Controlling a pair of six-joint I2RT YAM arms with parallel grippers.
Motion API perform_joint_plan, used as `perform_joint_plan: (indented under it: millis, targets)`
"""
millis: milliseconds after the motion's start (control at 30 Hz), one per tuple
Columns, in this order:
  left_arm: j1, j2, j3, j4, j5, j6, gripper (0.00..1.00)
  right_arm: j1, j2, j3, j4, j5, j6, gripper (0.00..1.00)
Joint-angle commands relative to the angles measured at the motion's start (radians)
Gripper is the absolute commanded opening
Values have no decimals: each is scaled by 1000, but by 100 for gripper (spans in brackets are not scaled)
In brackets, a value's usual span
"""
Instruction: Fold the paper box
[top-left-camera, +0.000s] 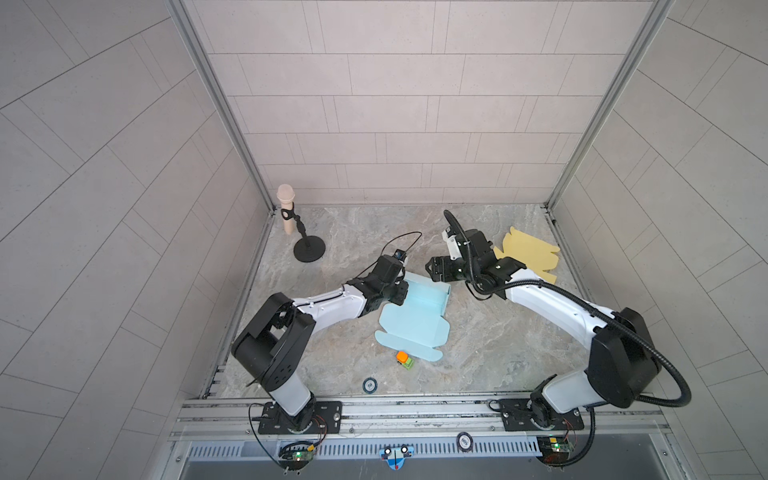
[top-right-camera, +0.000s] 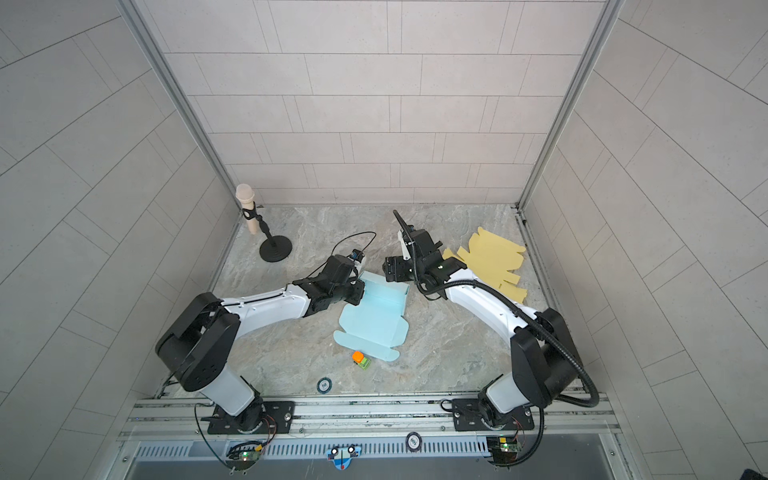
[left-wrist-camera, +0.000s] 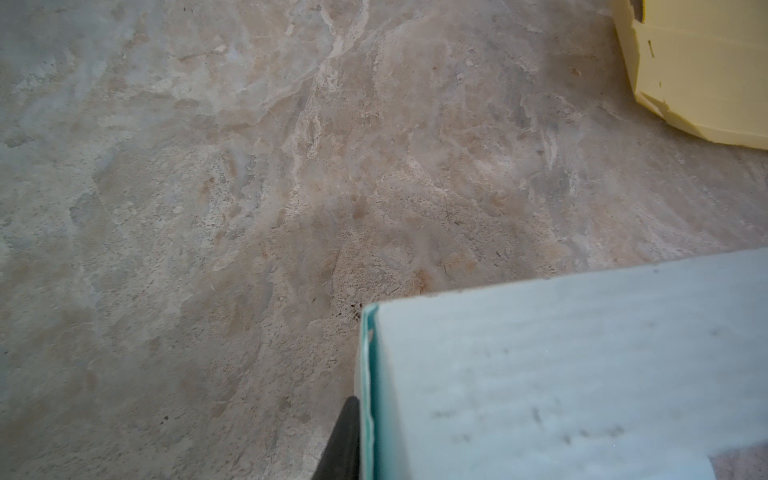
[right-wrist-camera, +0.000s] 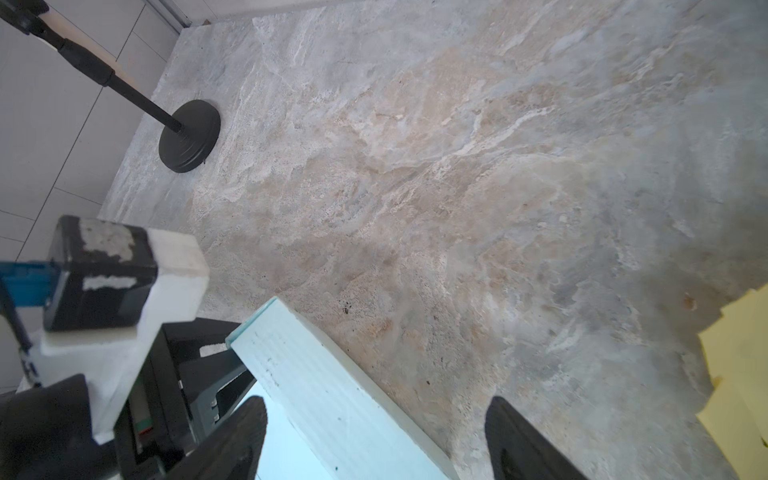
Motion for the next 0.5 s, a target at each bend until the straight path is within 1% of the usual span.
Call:
perform_joint_plan:
  millis: [0, 100, 233, 333, 467]
  targets:
    - [-5, 22, 16, 60, -30, 15, 15, -9, 70, 78, -3, -86, -5, 83]
    - [-5, 40, 10, 89, -44, 9, 17, -9, 125, 92, -2, -124, -12, 82]
    - [-5, 55, -9, 137, -62, -8, 23, -9, 158, 81, 7, -143, -11, 82]
    - [3, 52, -35, 189, -64, -31, 24, -9, 165, 69, 28, -161, 1, 82]
    - [31, 58, -74, 279, -31, -74, 24, -9, 171, 66, 41, -186, 12, 81]
